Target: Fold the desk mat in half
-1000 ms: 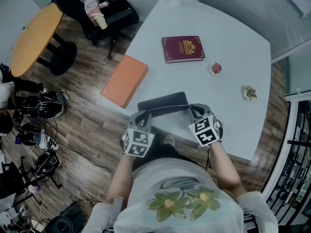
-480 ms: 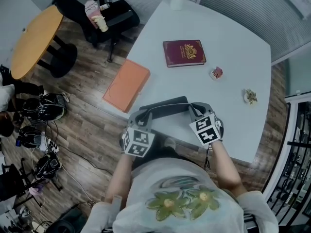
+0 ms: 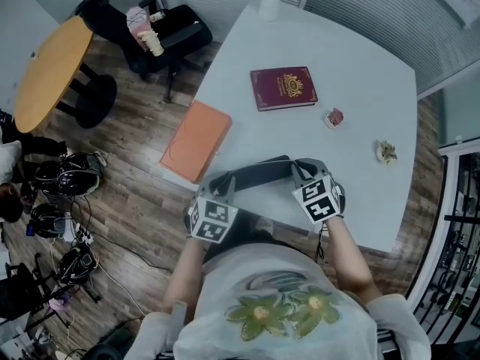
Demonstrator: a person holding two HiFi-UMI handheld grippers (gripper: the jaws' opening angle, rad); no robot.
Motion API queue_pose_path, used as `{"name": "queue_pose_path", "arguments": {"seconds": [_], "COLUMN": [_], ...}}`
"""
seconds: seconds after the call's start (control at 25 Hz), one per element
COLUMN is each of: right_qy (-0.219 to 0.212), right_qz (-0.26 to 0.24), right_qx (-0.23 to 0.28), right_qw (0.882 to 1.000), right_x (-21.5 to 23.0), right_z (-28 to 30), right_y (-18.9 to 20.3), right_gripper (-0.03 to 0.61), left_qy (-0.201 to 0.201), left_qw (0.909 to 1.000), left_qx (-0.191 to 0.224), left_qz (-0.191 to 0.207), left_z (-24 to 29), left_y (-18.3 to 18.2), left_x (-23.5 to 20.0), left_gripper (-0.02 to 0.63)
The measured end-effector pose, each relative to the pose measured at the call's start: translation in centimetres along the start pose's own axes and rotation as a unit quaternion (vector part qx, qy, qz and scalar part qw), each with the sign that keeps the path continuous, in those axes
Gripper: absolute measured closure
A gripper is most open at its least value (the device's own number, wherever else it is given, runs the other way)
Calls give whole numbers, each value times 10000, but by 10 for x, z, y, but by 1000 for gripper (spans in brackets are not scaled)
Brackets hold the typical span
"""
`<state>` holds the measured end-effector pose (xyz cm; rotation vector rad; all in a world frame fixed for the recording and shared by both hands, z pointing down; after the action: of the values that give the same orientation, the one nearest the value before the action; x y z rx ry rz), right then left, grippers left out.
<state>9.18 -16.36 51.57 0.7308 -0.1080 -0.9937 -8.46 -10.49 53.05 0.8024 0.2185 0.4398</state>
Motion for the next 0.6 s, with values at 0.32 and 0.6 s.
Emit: {"name": "queue_pose_path", "arguments": {"seconds": [0.32,0.6], "right_qy": [20,34], "right_qz": [84,169], "right_qx": [-78,-201], "right_qw": [9999,9996], "right_x": [6,9], "right_z": [13,27], "right_y": [-2,-4], "right_gripper": [549,549], "left_qy": [165,250], "left_qw": [9998,9993], "left_qx": [-127,-275], "left_qz": [8,67], "left_z": [11,21], "left_y": [-1,3], "left_x": [-9,-15], "left_gripper": [588,588]}}
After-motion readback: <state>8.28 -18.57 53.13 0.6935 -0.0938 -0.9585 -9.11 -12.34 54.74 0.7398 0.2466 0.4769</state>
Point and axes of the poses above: the fingertips, and each gripper's own axes: z forward along the fingers, x to its right, y out of its underside, the point moved 2 cm from there along -z, backward along the fingers, and after that the axes turned 6 degrees about -z, right-handed, at the moved point
